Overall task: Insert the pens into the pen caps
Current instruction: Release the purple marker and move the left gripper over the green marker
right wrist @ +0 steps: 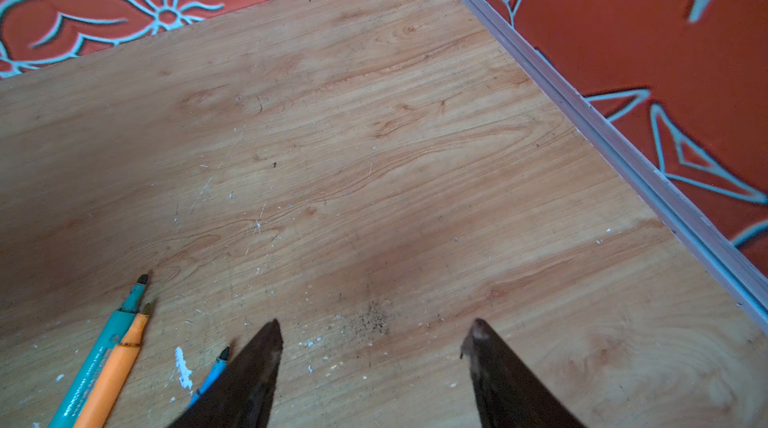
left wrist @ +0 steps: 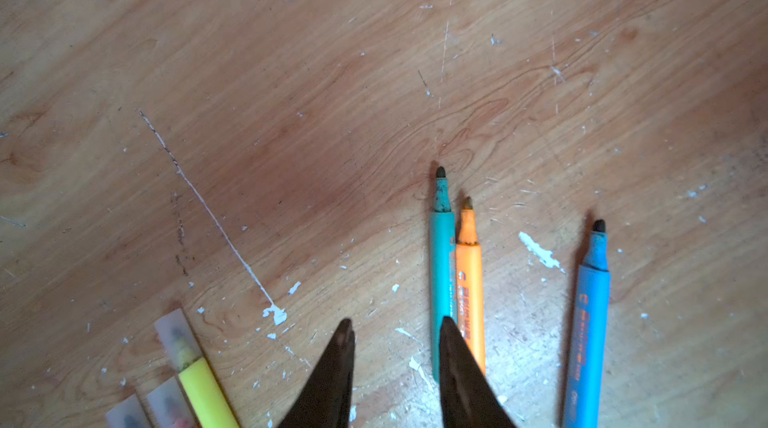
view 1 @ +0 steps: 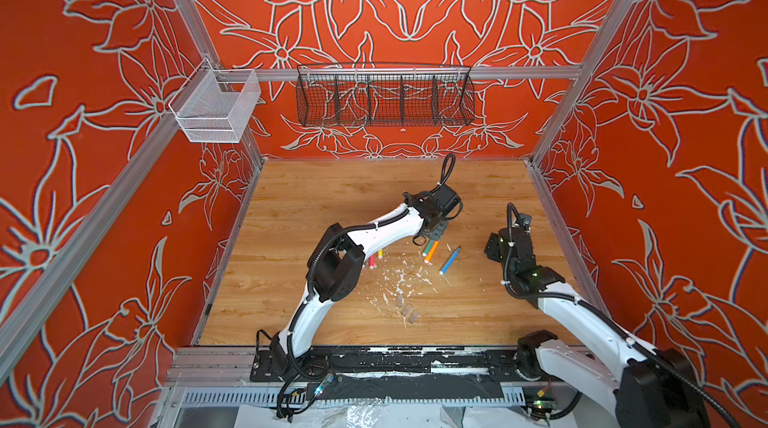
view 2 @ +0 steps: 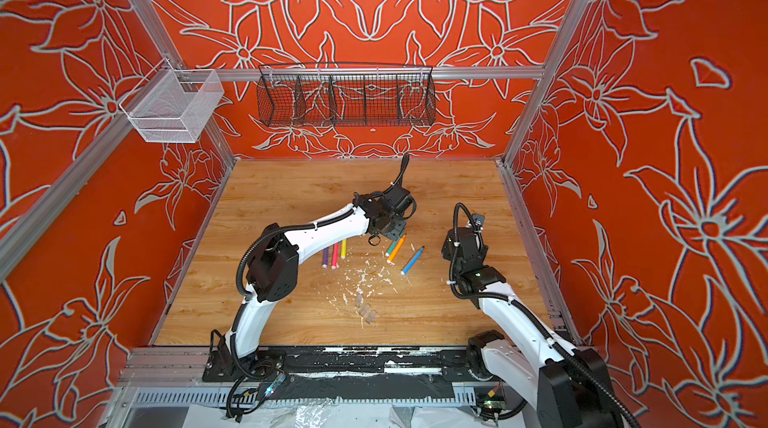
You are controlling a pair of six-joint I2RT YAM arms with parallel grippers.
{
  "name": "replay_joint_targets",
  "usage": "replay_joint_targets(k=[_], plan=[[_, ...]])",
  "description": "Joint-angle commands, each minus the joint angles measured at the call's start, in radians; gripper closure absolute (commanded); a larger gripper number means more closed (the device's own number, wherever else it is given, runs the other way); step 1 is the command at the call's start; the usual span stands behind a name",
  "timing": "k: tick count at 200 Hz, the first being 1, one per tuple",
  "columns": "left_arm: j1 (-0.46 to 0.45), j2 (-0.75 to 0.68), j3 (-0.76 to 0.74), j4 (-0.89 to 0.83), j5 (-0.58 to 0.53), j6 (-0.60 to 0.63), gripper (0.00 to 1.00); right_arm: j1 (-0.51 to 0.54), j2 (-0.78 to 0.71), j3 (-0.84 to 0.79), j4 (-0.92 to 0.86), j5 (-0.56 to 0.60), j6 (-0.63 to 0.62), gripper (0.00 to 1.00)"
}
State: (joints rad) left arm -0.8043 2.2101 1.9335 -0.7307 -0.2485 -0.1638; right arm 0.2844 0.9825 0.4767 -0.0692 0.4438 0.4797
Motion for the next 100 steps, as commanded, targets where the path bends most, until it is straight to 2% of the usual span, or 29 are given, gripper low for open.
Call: replay_joint_targets(k=[1, 28, 100], plan=[[0.007, 0.044, 0.052, -0.041, 0.012, 0.026, 0.68, -0.003, -0.005, -0.003, 0.011, -0.002, 0.013, 0.28], [0.007, 0.094, 0.101, -0.076, 0.015, 0.025, 0.69, -0.004, -0.01, -0.008, 0.016, -0.004, 0.013, 0.27], [0.007, 0.13, 0.095, -0.079, 0.073, 0.076, 0.73, -0.004, 0.001, -0.001, 0.013, 0.0, 0.013, 0.27]])
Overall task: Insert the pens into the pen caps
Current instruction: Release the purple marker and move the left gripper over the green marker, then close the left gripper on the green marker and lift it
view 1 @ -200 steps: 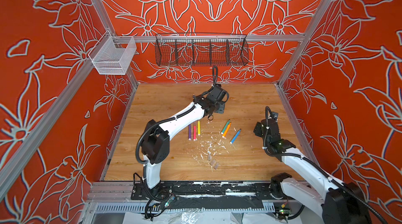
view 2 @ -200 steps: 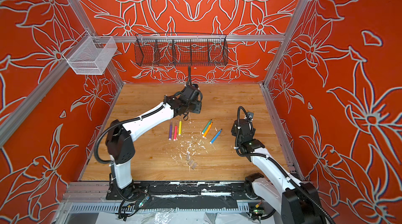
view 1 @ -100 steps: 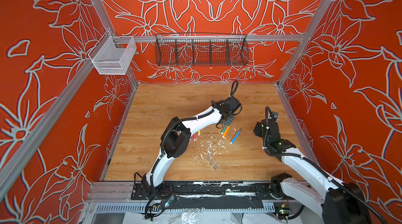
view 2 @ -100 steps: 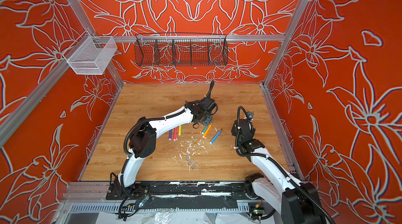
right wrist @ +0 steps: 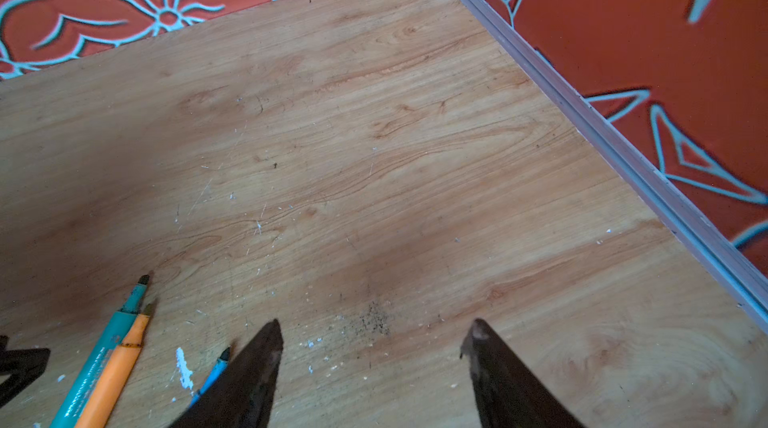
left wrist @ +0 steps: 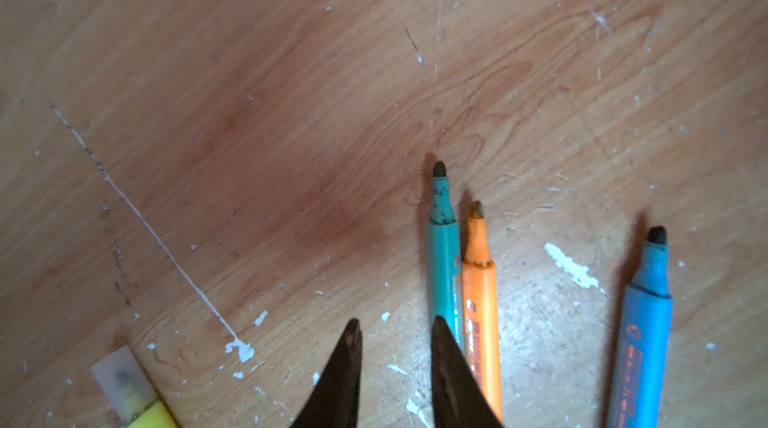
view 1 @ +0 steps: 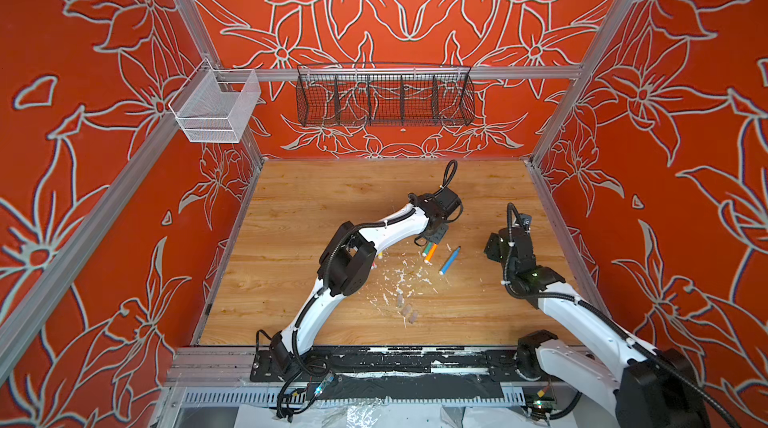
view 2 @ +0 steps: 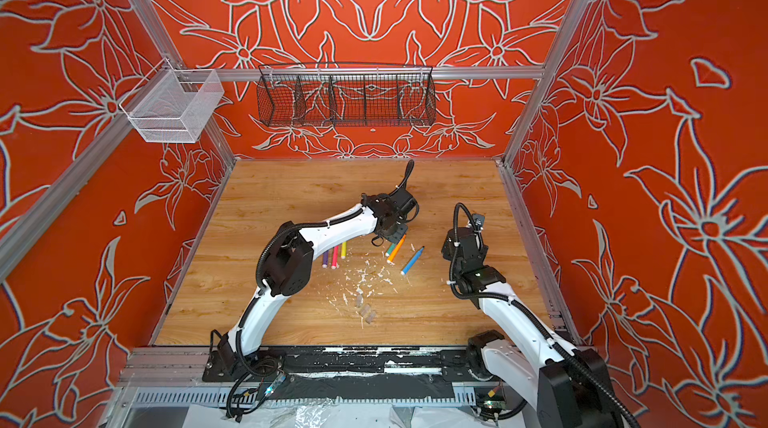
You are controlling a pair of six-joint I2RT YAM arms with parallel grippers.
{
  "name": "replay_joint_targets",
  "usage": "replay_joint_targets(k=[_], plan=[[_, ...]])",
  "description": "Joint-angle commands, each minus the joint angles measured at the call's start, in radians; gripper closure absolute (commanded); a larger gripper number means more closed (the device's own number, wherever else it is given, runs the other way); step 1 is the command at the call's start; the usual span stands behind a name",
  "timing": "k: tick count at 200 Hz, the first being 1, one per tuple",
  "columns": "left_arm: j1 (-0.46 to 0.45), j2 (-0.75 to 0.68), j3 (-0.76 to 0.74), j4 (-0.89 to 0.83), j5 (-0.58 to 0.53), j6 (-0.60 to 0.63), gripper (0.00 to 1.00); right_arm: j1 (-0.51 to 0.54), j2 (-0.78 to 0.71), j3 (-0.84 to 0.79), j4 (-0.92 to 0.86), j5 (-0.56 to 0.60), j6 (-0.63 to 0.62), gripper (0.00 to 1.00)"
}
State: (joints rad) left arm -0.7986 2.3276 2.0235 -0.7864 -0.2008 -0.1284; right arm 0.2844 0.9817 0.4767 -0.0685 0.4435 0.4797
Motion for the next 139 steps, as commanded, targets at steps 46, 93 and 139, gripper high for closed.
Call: replay_joint_targets(k=[46, 93, 139], plan=[[0.002, 0.03, 0.007, -0.035, 0.057, 0.058, 0.74, -0.004, 0.002, -0.002, 0.013, 0.0, 0.013, 0.27], [0.003, 0.065, 0.035, -0.065, 0.073, 0.081, 0.74, -0.004, 0.001, -0.003, 0.012, 0.001, 0.013, 0.27], [0.004, 0.12, 0.09, -0.114, 0.087, 0.088, 0.74, -0.004, 0.0, -0.003, 0.012, 0.0, 0.013, 0.27]])
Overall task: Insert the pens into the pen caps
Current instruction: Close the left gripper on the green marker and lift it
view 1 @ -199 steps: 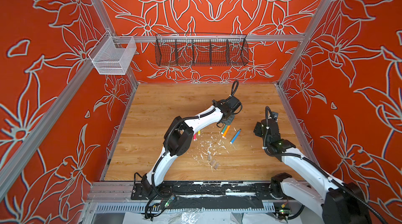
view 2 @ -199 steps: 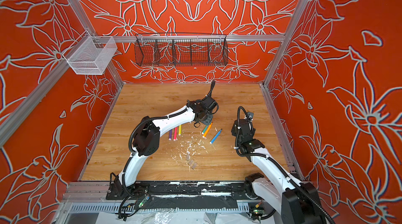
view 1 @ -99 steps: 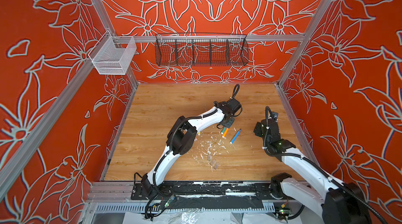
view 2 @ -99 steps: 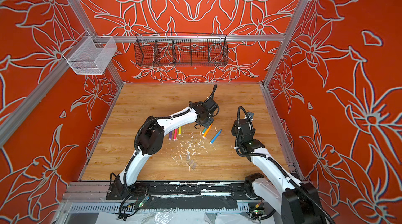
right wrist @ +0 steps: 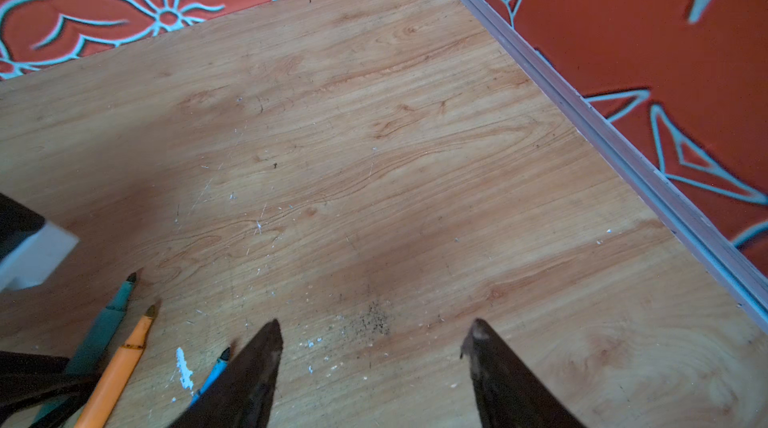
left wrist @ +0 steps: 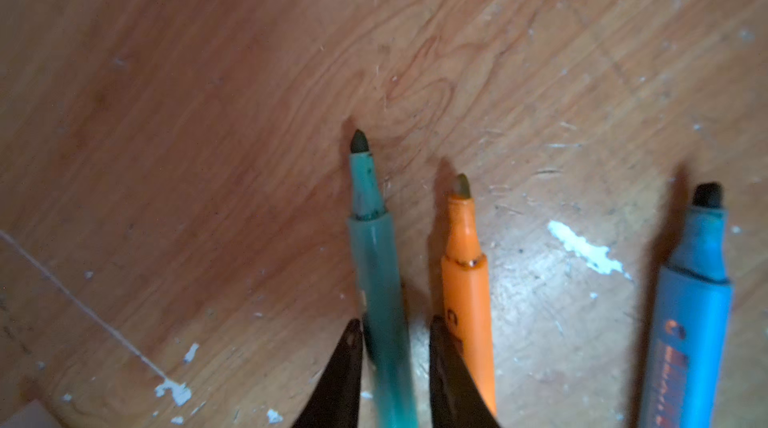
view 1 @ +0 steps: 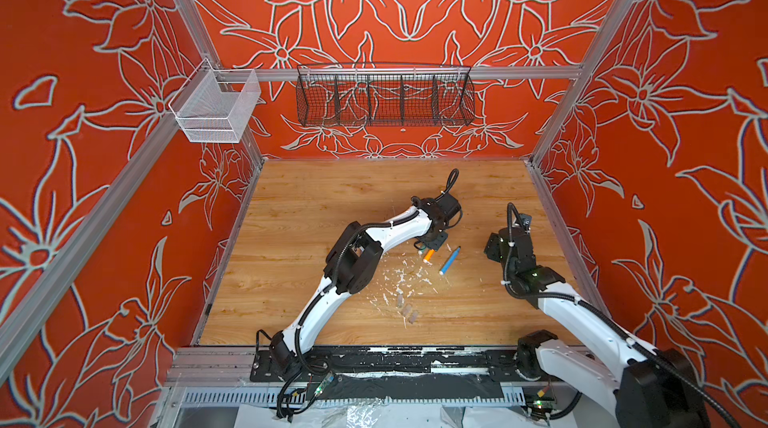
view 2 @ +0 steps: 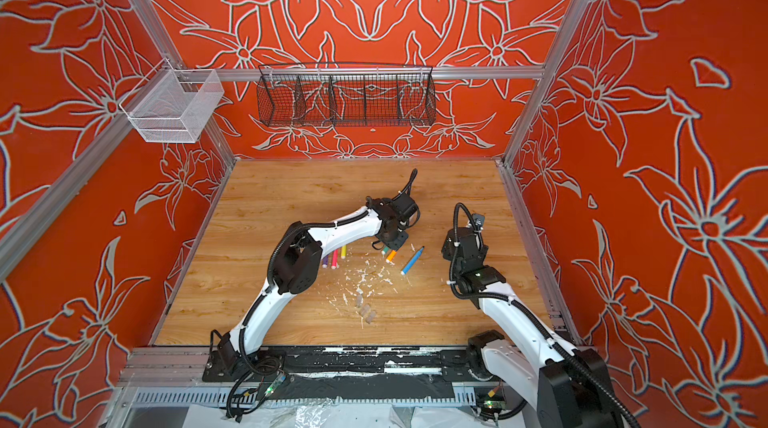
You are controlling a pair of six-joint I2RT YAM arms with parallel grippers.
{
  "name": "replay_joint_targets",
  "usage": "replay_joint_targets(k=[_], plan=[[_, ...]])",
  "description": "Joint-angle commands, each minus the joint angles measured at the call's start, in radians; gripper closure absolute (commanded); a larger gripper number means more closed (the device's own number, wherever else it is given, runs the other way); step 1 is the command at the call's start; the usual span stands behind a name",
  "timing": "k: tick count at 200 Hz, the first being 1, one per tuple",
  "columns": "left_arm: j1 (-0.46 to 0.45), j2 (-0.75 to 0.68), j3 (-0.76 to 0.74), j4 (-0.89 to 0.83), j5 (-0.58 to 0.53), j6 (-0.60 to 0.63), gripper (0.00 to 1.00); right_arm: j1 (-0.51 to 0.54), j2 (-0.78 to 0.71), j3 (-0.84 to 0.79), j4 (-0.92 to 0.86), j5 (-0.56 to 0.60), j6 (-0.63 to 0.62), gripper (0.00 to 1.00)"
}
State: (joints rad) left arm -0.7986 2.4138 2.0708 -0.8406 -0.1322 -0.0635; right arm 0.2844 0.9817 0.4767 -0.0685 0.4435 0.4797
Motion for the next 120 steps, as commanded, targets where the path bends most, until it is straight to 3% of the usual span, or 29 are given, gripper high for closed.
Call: replay_joint_targets(k=[1, 44, 73, 120], plan=[[0.004, 0.035, 0.045, -0.061, 0.019, 0.023, 0.75, -0.004, -0.001, -0.003, 0.012, 0.0, 0.013, 0.27], [0.006, 0.064, 0.078, -0.09, 0.017, 0.021, 0.76, -0.003, -0.001, -0.003, 0.012, 0.0, 0.013, 0.27], [0.024, 0.057, 0.079, -0.102, 0.022, -0.003, 0.87, -0.004, -0.001, -0.003, 0.012, 0.001, 0.013, 0.27], [0.087, -0.042, 0.017, -0.133, 0.097, -0.096, 0.94, -0.004, 0.003, -0.002, 0.012, 0.006, 0.016, 0.27]])
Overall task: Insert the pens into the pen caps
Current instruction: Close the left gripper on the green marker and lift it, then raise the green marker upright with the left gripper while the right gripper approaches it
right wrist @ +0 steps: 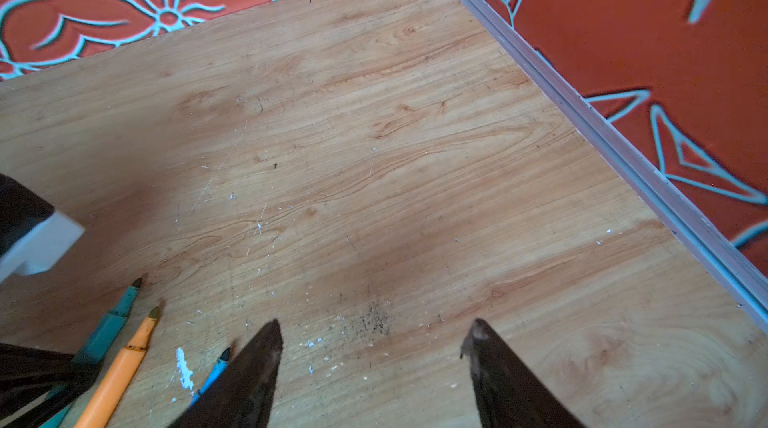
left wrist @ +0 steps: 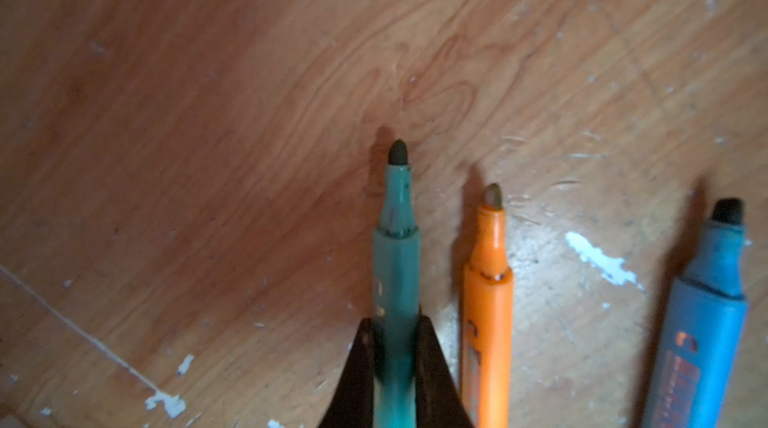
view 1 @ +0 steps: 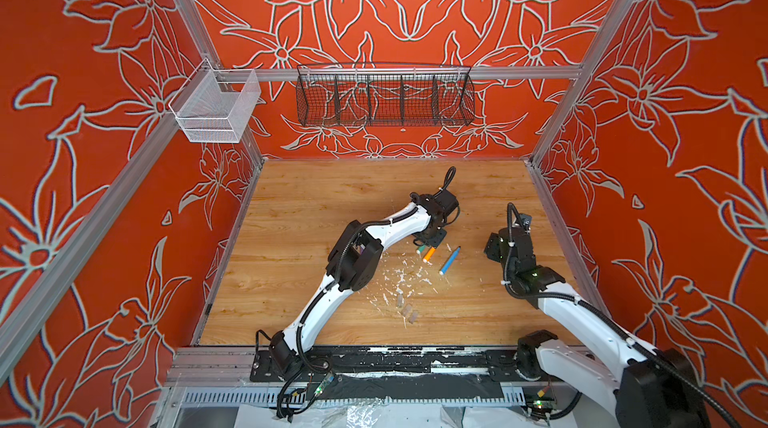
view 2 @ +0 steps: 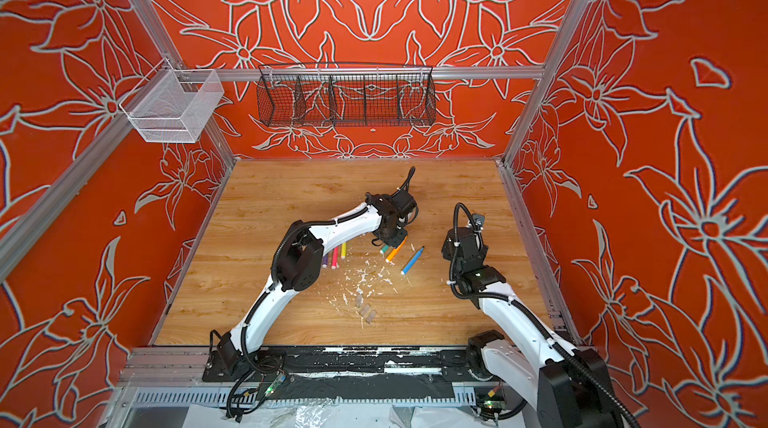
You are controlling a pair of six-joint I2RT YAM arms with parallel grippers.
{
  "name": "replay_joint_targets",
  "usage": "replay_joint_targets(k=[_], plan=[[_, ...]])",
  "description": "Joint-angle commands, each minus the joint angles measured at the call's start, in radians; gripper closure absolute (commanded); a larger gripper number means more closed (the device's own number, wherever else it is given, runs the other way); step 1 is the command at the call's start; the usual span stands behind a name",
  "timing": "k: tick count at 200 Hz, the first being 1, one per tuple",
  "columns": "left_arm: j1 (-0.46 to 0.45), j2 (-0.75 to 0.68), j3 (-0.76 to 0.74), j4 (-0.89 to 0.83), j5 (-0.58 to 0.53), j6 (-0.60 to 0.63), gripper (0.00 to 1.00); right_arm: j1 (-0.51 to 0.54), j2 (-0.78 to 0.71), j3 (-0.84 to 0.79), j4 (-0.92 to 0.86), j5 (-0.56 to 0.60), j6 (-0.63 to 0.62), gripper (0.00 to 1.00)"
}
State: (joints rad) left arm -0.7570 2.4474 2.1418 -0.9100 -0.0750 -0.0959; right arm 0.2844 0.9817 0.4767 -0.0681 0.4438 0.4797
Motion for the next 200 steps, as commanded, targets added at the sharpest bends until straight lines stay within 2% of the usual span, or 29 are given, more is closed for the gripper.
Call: replay_joint_targets(k=[1, 34, 52, 74, 113, 142, 161, 177, 200], plan=[[0.046, -0.082, -0.063, -0.059, 0.041, -0.067, 0.94, -0.003, 0.002, -0.002, 0.011, 0.006, 0.016, 0.27], [0.089, -0.32, -0.396, 0.151, 0.066, -0.152, 0.95, -0.004, 0.01, 0.002, 0.01, 0.004, 0.014, 0.27], [0.091, -0.396, -0.486, 0.182, 0.035, -0.174, 1.0, -0.004, 0.005, 0.0, 0.01, 0.004, 0.016, 0.27], [0.091, -0.474, -0.596, 0.264, 0.022, -0.185, 1.0, -0.003, 0.003, -0.001, 0.011, 0.003, 0.015, 0.27], [0.091, -0.519, -0.644, 0.325, 0.096, -0.212, 1.0, -0.004, 0.009, 0.003, 0.01, 0.007, 0.019, 0.27], [0.069, -0.548, -0.686, 0.376, 0.035, -0.188, 1.0, -0.003, -0.007, -0.004, 0.01, -0.002, 0.013, 0.29], [0.065, -0.589, -0.732, 0.43, 0.04, -0.185, 1.0, -0.003, -0.033, -0.003, 0.004, -0.002, 0.02, 0.29], [0.062, -0.632, -0.784, 0.493, 0.049, -0.177, 1.0, -0.004, -0.059, 0.069, -0.054, -0.074, 0.052, 0.3], [0.058, -0.693, -0.856, 0.572, 0.029, -0.156, 1.0, 0.0, -0.114, 0.185, -0.027, -0.314, 0.124, 0.33]])
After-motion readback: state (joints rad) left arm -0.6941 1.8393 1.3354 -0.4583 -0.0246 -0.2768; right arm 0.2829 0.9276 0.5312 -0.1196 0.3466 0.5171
